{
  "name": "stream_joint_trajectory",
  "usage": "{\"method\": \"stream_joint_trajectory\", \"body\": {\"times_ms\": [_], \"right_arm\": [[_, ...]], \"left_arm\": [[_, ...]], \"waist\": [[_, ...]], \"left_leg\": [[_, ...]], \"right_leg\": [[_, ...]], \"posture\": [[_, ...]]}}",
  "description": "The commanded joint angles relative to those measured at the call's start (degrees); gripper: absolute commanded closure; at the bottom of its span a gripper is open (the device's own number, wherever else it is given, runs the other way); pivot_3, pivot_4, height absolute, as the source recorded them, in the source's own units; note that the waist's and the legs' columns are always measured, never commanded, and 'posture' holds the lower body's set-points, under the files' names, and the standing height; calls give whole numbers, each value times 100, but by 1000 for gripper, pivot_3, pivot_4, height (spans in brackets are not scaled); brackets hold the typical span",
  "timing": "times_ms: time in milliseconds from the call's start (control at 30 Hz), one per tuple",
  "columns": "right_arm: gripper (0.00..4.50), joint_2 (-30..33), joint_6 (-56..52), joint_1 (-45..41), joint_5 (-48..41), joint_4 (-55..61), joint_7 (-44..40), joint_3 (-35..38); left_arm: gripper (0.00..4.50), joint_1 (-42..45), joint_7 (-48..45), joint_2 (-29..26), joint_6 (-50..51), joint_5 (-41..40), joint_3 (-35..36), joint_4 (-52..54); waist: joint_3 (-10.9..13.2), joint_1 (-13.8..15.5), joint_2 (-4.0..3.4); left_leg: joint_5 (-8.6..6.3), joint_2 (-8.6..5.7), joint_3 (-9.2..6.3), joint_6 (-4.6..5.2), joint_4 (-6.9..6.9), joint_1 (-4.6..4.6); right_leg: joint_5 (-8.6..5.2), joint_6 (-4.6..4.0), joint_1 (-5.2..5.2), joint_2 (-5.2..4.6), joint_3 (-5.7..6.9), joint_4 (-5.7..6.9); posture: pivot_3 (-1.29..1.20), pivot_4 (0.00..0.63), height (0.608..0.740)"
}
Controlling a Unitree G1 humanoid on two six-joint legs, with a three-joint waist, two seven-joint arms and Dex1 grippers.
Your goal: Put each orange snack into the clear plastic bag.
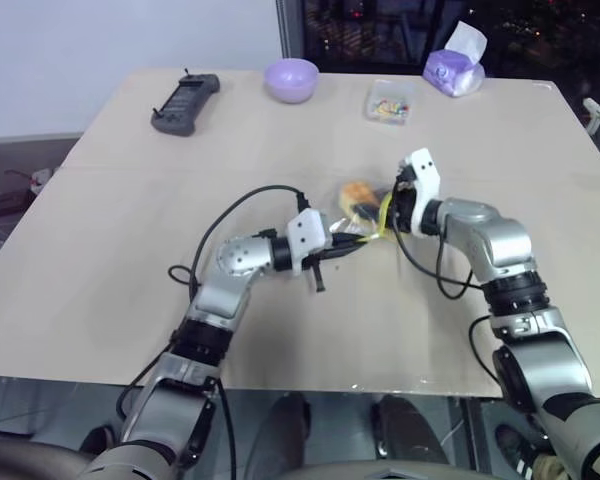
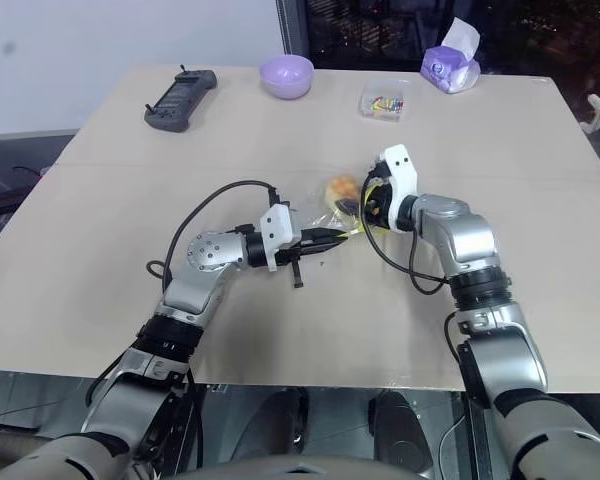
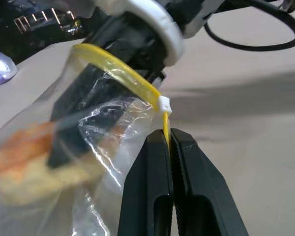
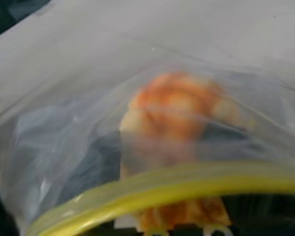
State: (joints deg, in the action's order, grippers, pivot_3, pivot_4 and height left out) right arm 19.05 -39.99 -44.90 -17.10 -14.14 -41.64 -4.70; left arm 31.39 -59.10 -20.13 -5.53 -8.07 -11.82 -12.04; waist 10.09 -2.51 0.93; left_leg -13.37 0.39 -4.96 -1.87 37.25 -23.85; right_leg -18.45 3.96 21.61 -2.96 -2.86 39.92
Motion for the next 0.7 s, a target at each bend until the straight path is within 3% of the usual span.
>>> {"method": "stream_joint_trajectory", "body": {"times_ms": [33, 300, 500, 700], "right_arm": [[1661, 296, -87, 97, -309, 571, -405, 200], [1661, 1282, 269, 769, -667, 1159, -1481, 361], [1661, 2208, 1524, 1049, 450, 265, -1520, 58], [1661, 2294, 2627, 843, 1389, -658, -1213, -341]], "left_arm": [[4500, 79, 75, 33, -108, -30, 45, 26], [4500, 85, 167, 74, -105, -31, 53, -23], [4500, 88, 143, 96, -103, -54, 29, -29], [4500, 109, 106, 92, -120, -54, 26, -54]], "waist": [[0, 3, 0], [0, 15, 0], [0, 10, 0], [0, -11, 0]], "left_leg": [[0, 0, 0, 0, 0, 0], [-2, 0, -1, 2, 0, 0], [-2, -1, 4, 3, 4, 1], [-1, 2, 7, 2, 3, 3]], "right_leg": [[0, 0, 0, 0, 0, 0], [0, 0, -2, 0, 1, -3], [0, 0, -3, -2, -2, -2], [0, 0, -2, 0, -5, -2]], "posture": [[0, 150, 740], [0, 150, 740], [0, 150, 740], [0, 150, 740]]}}
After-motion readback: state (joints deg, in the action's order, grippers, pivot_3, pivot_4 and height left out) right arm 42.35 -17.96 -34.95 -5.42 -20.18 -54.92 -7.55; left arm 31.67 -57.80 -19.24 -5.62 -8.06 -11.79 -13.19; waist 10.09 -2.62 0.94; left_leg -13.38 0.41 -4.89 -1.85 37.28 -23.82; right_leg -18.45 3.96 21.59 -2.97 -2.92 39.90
